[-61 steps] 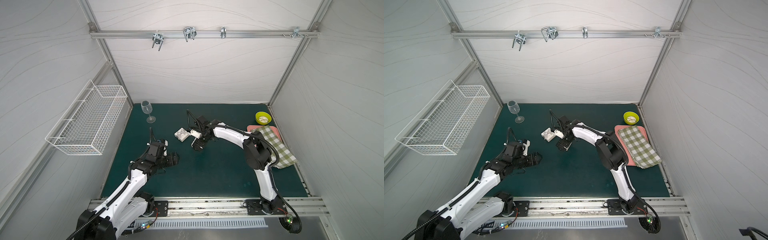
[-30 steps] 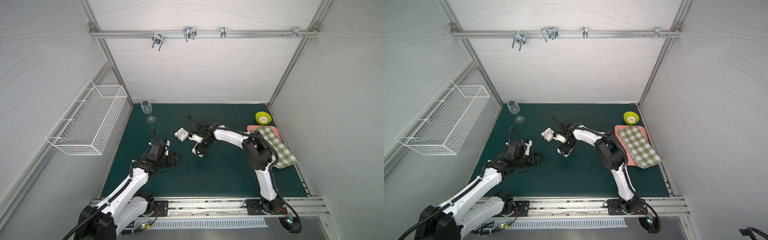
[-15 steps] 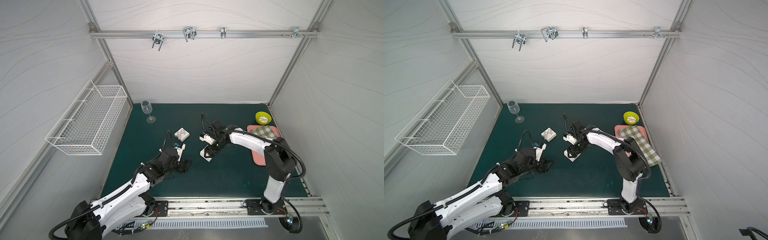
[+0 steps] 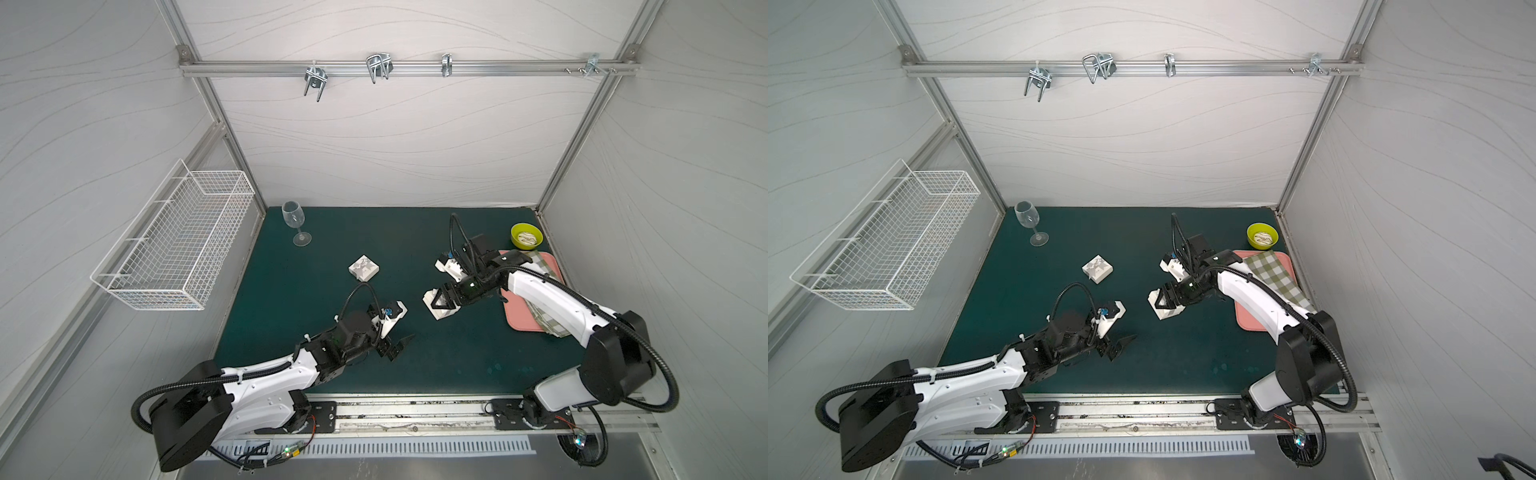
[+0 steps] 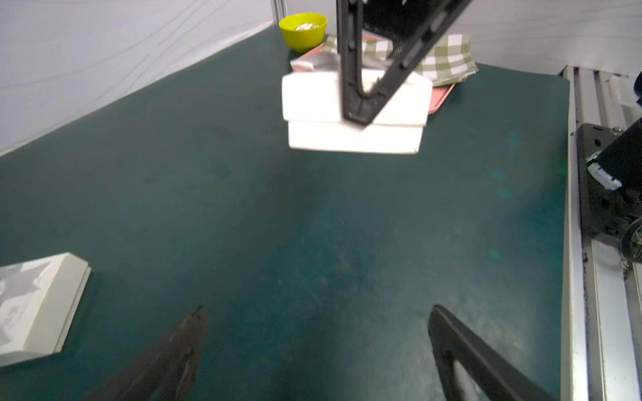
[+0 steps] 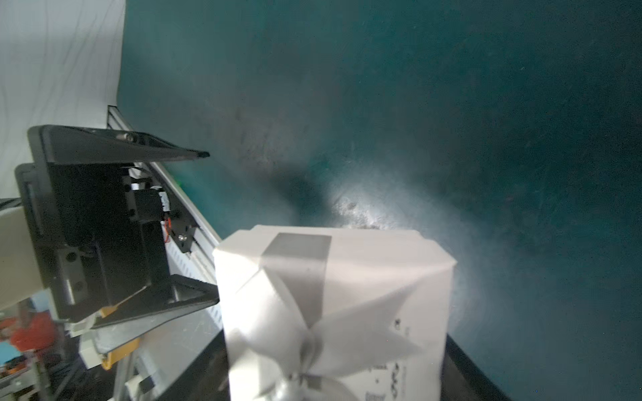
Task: Take the necklace out of the lift-off lid jewelry box
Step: Pick up the jewelry box from the center of the board, then open the lid on the jewelry box.
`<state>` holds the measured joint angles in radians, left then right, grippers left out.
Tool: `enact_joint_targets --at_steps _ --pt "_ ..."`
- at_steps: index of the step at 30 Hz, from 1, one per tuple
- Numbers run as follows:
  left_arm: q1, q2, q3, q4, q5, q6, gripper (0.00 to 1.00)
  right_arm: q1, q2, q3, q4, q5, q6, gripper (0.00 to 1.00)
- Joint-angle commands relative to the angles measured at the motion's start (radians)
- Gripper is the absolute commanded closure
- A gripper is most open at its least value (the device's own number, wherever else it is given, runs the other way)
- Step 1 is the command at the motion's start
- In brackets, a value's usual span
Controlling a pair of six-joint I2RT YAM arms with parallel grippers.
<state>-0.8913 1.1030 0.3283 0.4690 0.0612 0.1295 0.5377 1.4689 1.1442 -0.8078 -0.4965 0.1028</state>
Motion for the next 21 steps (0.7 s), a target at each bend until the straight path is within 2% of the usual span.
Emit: enact_joint_targets --at_steps 1,6,21 --pt "-0.003 0.041 0.061 0.147 0.044 0.043 0.02 0.014 -0.051 -0.015 -0.021 -0.089 0.067 0.34" --pt "-0.003 0.094 0.092 0.183 0.087 0.024 0.03 0.039 -0.065 -0.003 -0.018 -0.097 0.093 0.34" --pt "-0.004 0.192 0.172 0.226 0.191 -0.066 0.16 0.063 -0.065 0.026 -0.011 -0.135 0.125 0.34"
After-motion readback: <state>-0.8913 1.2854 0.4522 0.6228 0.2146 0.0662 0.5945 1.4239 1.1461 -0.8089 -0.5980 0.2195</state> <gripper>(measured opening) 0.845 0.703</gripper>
